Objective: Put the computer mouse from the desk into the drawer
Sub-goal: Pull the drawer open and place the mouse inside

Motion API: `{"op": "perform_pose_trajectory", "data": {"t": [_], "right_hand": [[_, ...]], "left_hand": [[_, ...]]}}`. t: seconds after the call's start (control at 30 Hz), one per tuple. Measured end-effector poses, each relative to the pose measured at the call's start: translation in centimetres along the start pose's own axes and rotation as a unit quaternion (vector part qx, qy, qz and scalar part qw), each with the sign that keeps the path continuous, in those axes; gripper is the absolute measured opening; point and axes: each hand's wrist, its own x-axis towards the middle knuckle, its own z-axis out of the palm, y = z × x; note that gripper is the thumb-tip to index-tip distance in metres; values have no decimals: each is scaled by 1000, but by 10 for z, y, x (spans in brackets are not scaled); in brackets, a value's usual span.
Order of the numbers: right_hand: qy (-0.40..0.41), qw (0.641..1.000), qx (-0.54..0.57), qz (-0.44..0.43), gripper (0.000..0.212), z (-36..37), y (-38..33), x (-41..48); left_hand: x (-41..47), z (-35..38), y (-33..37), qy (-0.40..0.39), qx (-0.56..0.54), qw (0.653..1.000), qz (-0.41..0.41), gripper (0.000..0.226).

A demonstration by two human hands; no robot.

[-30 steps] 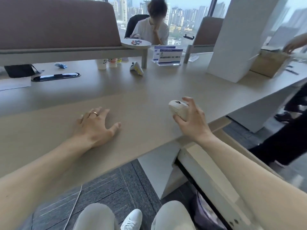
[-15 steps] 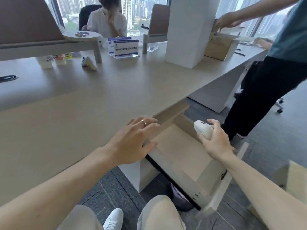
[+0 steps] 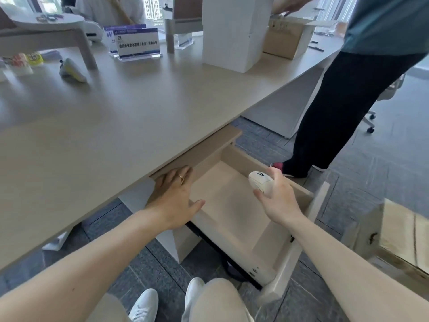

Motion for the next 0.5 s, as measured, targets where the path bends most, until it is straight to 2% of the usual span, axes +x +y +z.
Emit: {"op": "perform_pose_trajectory", "data": {"t": [0.23, 0.5], "right_hand": [[-43, 999, -15, 29, 75, 23, 7, 19], [-119, 990, -80, 3, 71, 64, 14, 39]], "left_hand": [[2, 15, -6, 78, 37, 996, 17, 89], [7, 26, -11, 100, 14, 994, 32, 90]]}}
